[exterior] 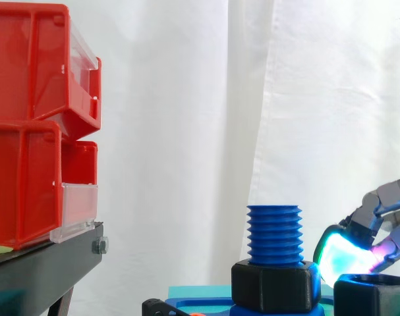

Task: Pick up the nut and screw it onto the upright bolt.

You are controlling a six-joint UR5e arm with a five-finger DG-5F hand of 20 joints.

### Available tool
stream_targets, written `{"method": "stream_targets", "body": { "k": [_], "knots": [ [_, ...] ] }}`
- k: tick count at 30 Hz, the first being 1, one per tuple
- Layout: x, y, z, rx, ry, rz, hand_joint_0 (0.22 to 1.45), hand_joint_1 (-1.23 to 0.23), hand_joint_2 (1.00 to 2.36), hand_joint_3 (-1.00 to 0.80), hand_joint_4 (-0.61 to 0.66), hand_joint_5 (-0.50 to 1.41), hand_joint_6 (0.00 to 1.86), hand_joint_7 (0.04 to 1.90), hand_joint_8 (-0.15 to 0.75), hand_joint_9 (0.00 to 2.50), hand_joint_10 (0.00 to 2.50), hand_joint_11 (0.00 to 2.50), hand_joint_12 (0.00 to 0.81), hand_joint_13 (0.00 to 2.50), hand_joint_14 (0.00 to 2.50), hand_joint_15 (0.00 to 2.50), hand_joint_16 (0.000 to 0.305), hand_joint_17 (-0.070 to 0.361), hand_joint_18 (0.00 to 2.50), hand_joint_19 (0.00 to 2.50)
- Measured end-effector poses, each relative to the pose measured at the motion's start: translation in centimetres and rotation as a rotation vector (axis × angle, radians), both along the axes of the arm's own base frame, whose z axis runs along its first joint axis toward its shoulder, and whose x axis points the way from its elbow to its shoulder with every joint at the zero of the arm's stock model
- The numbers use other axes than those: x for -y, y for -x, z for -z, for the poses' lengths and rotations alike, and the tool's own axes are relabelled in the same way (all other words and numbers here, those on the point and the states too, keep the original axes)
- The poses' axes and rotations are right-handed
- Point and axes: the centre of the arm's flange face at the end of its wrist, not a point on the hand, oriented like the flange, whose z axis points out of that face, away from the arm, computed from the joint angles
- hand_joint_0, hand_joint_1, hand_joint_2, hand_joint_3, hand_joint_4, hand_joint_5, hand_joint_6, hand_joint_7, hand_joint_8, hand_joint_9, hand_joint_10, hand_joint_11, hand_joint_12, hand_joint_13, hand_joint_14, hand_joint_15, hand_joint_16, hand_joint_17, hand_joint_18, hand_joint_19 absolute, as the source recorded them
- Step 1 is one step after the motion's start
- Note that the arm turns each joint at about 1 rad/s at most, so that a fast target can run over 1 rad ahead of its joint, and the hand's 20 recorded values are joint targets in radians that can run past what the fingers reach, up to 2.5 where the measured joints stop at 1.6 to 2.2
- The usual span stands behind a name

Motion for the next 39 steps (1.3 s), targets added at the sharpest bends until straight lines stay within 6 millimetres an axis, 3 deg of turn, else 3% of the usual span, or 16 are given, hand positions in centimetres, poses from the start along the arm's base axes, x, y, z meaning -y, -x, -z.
{"method": "stream_targets", "body": {
  "k": [10,26,39],
  "knots": [
    [0.2,-0.2,0.8,-0.003,0.002,0.002,0.38,-0.57,1.0,-0.5,0.25,-0.2,0.5,0.85,0.3,0.52,0.0,0.0,0.352,0.61,0.0,0.0,0.047,0.107,0.45,0.0],
    [0.2,-0.3,0.8,0.0,0.001,-0.008,0.5,-0.56,1.0,-0.5,0.26,-0.16,0.5,1.19,0.263,0.59,0.0,0.0,0.277,0.68,0.0,0.0,0.033,0.075,0.52,0.06],
    [0.6,-1.4,-0.8,0.031,-0.055,-0.019,0.52,-0.57,1.0,-0.5,0.24,-0.17,0.62,1.06,0.266,0.66,0.0,0.0,0.261,0.74,0.0,0.0,0.03,0.067,0.59,0.1]
  ]
}}
